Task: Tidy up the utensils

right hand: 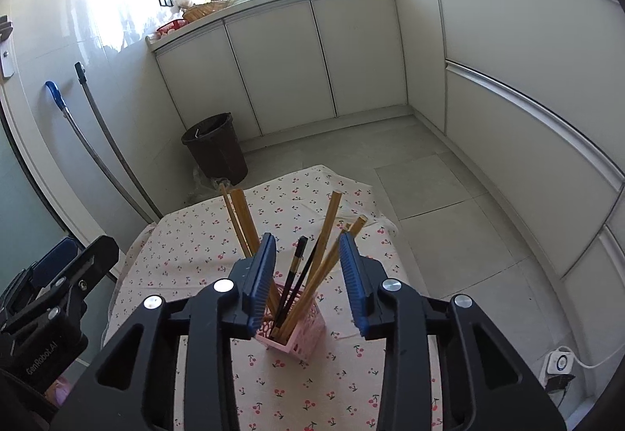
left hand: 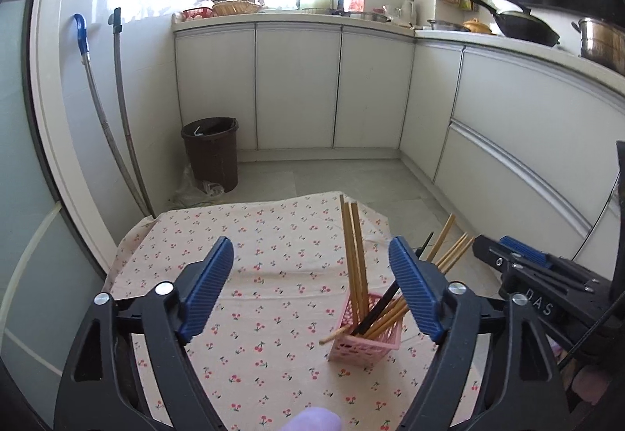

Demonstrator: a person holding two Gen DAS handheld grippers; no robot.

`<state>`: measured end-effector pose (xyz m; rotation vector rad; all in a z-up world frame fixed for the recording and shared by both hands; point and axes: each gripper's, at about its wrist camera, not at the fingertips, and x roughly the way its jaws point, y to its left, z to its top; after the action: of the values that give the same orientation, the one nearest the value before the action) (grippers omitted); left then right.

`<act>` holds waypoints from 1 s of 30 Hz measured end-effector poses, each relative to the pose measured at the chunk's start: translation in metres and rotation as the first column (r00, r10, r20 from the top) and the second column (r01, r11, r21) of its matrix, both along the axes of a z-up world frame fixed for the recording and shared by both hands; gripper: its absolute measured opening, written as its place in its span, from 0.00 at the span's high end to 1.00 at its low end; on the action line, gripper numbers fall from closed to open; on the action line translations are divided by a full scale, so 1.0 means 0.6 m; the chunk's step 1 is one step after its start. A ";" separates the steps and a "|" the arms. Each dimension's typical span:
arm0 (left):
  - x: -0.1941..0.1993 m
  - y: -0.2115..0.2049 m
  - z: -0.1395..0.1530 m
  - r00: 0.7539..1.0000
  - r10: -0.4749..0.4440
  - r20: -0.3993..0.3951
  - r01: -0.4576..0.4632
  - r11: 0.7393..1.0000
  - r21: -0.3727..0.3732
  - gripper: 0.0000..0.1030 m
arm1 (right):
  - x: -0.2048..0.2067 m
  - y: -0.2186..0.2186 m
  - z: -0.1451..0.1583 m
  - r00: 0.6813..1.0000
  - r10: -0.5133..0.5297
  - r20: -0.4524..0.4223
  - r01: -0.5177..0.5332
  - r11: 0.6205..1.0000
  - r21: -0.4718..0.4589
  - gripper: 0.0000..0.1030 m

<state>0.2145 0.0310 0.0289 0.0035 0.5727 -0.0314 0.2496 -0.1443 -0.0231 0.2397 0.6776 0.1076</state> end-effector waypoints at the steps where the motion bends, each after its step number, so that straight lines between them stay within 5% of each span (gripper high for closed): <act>1: -0.002 -0.001 -0.005 1.000 0.009 -0.006 -0.009 1.000 0.013 0.21 | -0.005 -0.001 -0.005 1.000 -0.006 -0.001 0.006 1.000 -0.012 0.60; 11: -0.039 -0.020 -0.043 0.996 0.093 -0.002 -0.091 0.984 0.155 0.07 | -0.062 -0.005 -0.052 0.996 -0.088 -0.013 0.086 0.987 -0.134 0.36; 19: -0.072 -0.017 -0.078 0.993 0.115 -0.028 -0.110 0.984 0.137 0.07 | -0.098 -0.012 -0.081 0.989 -0.142 -0.033 0.135 0.977 -0.165 0.17; 30: -0.090 -0.015 -0.097 0.993 0.100 -0.064 -0.092 0.990 0.109 0.07 | -0.133 -0.017 -0.101 0.980 -0.198 -0.020 0.191 0.964 -0.187 0.10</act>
<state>0.1603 0.0218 -0.0292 0.0782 0.6426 0.0930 0.1697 -0.1545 -0.0835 0.1296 0.6939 -0.1478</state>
